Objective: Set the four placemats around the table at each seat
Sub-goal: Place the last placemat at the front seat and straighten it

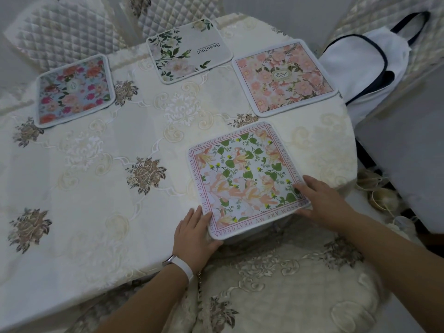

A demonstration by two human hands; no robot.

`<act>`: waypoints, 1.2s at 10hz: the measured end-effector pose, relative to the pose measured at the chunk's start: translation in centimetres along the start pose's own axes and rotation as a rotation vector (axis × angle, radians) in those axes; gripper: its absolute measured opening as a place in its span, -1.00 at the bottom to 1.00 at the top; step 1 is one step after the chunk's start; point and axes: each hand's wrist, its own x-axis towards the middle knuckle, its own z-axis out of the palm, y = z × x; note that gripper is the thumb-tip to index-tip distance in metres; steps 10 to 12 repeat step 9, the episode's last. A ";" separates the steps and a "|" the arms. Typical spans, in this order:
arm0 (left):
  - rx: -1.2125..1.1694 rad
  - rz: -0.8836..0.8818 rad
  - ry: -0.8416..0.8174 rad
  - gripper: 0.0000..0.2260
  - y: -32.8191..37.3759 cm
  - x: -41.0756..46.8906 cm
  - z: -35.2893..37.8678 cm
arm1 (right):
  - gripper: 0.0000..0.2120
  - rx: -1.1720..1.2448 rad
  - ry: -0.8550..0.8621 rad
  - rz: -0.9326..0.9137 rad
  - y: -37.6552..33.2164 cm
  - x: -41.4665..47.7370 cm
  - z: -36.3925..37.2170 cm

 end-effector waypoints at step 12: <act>-0.055 0.010 0.027 -0.38 0.7 -0.2 -1.6 | -0.38 0.147 -0.011 0.063 -1.3 0.4 -2.0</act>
